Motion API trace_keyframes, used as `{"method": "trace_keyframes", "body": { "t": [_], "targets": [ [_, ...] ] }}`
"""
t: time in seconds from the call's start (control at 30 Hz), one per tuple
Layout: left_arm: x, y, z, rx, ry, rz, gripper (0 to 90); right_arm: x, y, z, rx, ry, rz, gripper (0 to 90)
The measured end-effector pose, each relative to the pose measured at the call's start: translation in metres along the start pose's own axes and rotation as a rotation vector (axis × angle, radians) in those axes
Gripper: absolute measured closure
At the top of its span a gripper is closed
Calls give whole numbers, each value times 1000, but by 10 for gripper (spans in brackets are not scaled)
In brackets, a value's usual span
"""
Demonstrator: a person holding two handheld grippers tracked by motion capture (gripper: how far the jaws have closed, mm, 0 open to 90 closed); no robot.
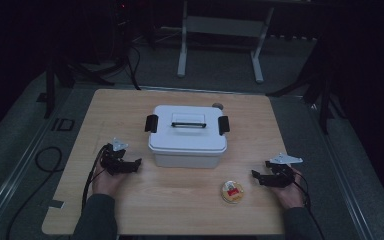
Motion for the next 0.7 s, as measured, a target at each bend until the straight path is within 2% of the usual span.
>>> {"method": "trace_keyframes", "body": {
  "t": [0.1, 0.2, 0.23, 0.27, 0.33, 0.5, 0.53, 0.57, 0.6, 0.63, 0.7],
  "targets": [
    [0, 0, 0, -1, 1, 1, 117, -1, -4, 0, 9, -11, 32, 279],
    [0, 0, 0, 1, 1, 1, 117, -1, -6, 0, 12, -13, 41, 279],
    [0, 0, 0, 1, 1, 1, 117, -1, -14, -1, 5, -16, 49, 280],
    [0, 0, 0, 0, 1, 1, 117, -2, -22, -1, 8, -35, 74, 280],
    [0, 0, 0, 0, 1, 1, 116, -1, -25, -1, 10, -45, 85, 285],
    [0, 0, 0, 0, 0, 1, 117, 3, -44, -3, 10, -117, 148, 341],
    [0, 0, 0, 0, 0, 1, 116, 3, -44, -3, 10, -117, 148, 341],
    [0, 0, 0, 0, 0, 1, 116, 10, -53, -3, 16, -158, 166, 390],
    [0, 0, 0, 0, 0, 1, 117, 10, -53, -3, 16, -158, 166, 390],
    [0, 0, 0, 0, 1, 1, 117, 18, -61, -4, 9, -164, 146, 448],
    [0, 0, 0, 1, 1, 1, 117, 21, -63, -4, 8, -165, 138, 476]
  ]
}}
Point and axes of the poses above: each handheld gripper's, and its own axes: y roughly forward along the jaws, z roughly out of its underside, x roughly to its left, the point moved 8 cm from there along y, roughly forward along the jaws, and after that the axes turned 5 degrees about -z, right-handed, at the moved point
